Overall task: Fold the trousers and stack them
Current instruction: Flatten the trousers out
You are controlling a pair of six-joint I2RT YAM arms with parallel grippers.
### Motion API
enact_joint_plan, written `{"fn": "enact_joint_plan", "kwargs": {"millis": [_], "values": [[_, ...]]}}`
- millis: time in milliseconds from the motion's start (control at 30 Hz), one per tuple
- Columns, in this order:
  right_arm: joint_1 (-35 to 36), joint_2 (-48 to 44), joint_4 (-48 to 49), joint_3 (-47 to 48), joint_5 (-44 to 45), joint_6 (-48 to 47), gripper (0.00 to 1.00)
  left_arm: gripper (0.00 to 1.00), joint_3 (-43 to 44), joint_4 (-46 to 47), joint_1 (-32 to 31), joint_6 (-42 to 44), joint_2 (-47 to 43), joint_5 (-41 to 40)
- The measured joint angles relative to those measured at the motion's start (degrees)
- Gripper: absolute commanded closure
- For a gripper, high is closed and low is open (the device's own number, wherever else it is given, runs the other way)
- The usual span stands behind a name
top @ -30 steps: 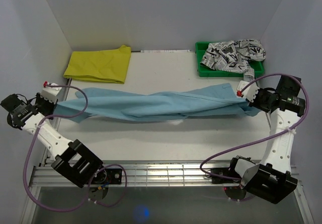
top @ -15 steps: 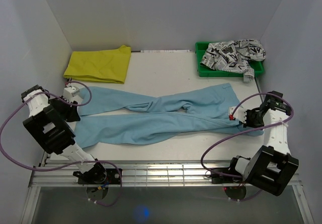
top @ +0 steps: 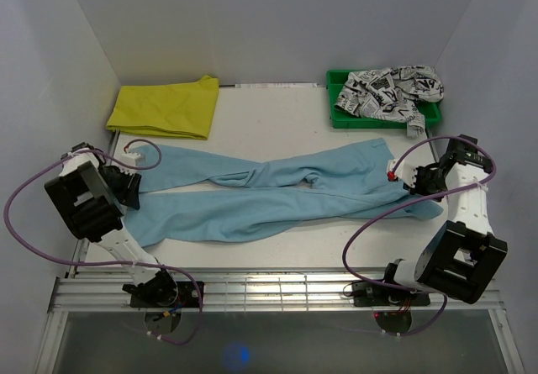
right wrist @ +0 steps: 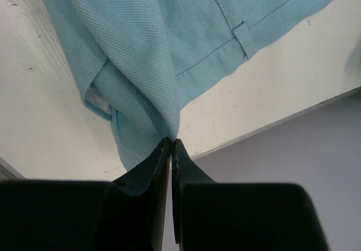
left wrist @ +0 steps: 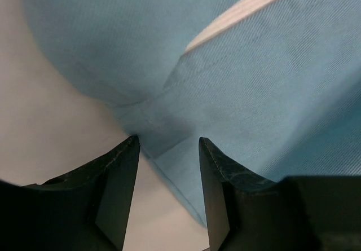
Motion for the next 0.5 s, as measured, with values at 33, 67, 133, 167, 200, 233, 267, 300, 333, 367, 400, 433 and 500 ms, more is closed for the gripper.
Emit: {"fn": "enact_joint_plan", "kwargs": {"millis": [33,67,133,167,200,233,267,300,333,367,400,433,500], "values": [[0.00,0.00,0.02,0.00,0.00,0.07,0.92,0.42,-1.60,0.37,0.07,0.00,-0.22,-0.68],[0.00,0.00,0.00,0.00,0.02,0.11,0.92,0.42,-3.23,0.79,0.09,0.02,-0.52,-1.38],[0.00,0.00,0.02,0.00,0.07,0.15,0.92,0.40,-5.44,2.01,0.09,-0.04,-2.19,-1.92],[0.00,0.00,0.02,0.00,0.04,0.15,0.92,0.40,-6.19,2.54,0.09,-0.09,-2.95,-2.23],[0.00,0.00,0.02,0.00,0.04,0.15,0.92,0.40,-7.58,3.67,0.09,-0.42,-3.98,-2.43],[0.00,0.00,0.02,0.00,0.04,0.20,0.92,0.40,-8.76,4.66,0.09,-0.52,-4.72,-2.62],[0.00,0.00,0.04,0.00,0.00,0.31,0.92,0.43,-9.66,5.62,0.07,-0.90,-5.27,-2.75],[0.00,0.00,0.04,0.00,-0.04,0.39,0.92,0.46,-10.29,6.64,0.07,-1.73,-5.68,-2.86],[0.00,0.00,0.07,0.00,-0.09,0.52,0.92,0.51,-10.78,7.54,0.07,-2.54,-5.99,-3.02],[0.00,0.00,0.09,0.00,-0.15,0.70,0.92,0.61,-11.21,8.63,0.07,-3.48,-6.21,-3.13],[0.00,-0.02,0.11,0.00,-0.20,1.03,0.92,0.67,-11.54,9.60,0.07,-4.33,-6.38,-3.19],[0.00,-0.02,0.13,0.00,-0.22,1.33,0.92,0.73,-11.96,10.78,0.11,-5.49,-6.54,-3.19],[0.00,-0.02,0.17,0.00,-0.37,1.73,0.92,0.88,-12.46,12.17,0.17,-7.43,-6.86,-2.89]]}}
